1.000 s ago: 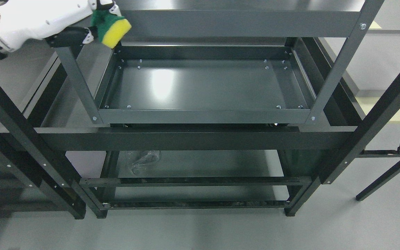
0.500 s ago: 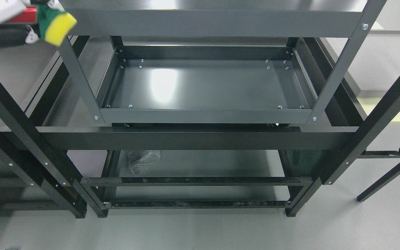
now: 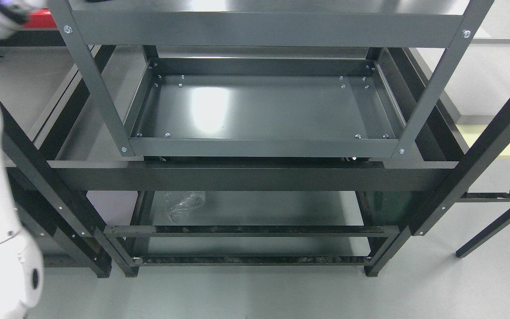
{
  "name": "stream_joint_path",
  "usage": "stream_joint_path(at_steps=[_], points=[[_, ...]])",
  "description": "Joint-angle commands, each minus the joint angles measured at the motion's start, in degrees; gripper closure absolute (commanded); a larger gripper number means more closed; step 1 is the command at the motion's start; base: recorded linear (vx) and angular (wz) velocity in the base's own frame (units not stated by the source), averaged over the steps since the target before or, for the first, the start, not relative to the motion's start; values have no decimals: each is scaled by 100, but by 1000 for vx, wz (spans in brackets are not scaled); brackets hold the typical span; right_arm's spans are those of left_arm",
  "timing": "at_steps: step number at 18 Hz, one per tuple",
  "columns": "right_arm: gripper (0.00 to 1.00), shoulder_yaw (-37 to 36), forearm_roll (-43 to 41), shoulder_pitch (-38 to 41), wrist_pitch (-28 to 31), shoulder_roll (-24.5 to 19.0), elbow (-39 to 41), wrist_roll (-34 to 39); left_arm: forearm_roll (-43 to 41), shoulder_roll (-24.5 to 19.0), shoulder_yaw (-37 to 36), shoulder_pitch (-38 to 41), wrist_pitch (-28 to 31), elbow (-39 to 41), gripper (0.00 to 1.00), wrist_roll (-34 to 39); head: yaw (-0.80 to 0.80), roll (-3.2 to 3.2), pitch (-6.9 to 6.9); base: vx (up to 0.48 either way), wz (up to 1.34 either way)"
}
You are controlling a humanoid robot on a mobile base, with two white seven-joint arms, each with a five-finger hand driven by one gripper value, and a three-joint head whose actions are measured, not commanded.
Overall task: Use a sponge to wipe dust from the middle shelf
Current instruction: 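Reach the sponge back across the shelf to its far end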
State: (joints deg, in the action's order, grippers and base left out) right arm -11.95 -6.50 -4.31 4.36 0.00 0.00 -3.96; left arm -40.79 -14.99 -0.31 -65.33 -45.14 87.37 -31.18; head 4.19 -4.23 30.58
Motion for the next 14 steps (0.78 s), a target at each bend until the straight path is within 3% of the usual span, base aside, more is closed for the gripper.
stream_joint_path(at_steps=[1,4,7,11,14], points=[[0,0,0,9,4,100,100,-26,-1202,1399,-2759,-252,212,-650,100,1260,0,0,0,0,0],[0,0,0,0,4,100,100,-26,-1265,1399,-4096,-331,1224,-773,100,2044,0,0,0,0,0],[0,0,0,0,4,100,100,-26,-1369,1399,-4652,-331,1385,-896,100,2046,0,0,0,0,0],[0,0,0,0,4,100,100,-26,-1703,1399,-4785,-331,1385,-1318,100,2002,0,0,0,0,0],[0,0,0,0,4,100,100,-26,-1748,1399,-4427,-331,1376,-1363,100,1888,0,0,0,0,0]])
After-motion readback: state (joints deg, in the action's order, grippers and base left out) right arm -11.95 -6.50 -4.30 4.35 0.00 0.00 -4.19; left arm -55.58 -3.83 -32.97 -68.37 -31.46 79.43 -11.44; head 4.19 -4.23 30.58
